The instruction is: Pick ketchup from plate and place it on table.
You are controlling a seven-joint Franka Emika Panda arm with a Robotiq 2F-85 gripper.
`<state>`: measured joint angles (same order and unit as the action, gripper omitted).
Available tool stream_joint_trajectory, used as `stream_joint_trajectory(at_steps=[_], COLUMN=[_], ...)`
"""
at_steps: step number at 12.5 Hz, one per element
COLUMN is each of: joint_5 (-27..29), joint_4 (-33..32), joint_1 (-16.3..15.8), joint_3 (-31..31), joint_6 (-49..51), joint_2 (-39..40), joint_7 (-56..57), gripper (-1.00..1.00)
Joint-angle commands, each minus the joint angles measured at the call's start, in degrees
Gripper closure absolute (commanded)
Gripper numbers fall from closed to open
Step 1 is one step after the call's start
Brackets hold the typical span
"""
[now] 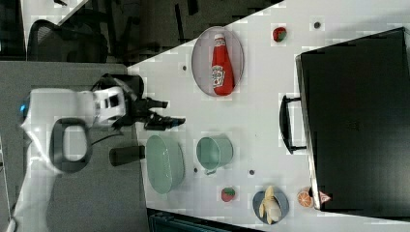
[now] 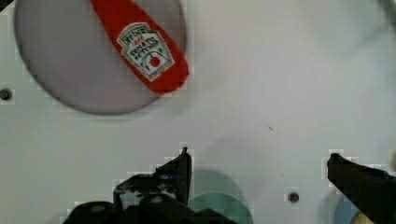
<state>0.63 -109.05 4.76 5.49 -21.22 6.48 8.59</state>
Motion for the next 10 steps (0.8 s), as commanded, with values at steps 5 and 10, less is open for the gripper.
stream_joint_trajectory(at_steps=[5, 10], joint_5=[0.08, 0.06], joint_4=[4.96, 10.64], joint_1=[0.09, -0.39], joint_3=[0.94, 0.94], joint_6=[-6.00, -9.44], joint_2=[10.24, 19.73], joint_7=[19.05, 28.28], gripper=[-1.00, -1.00])
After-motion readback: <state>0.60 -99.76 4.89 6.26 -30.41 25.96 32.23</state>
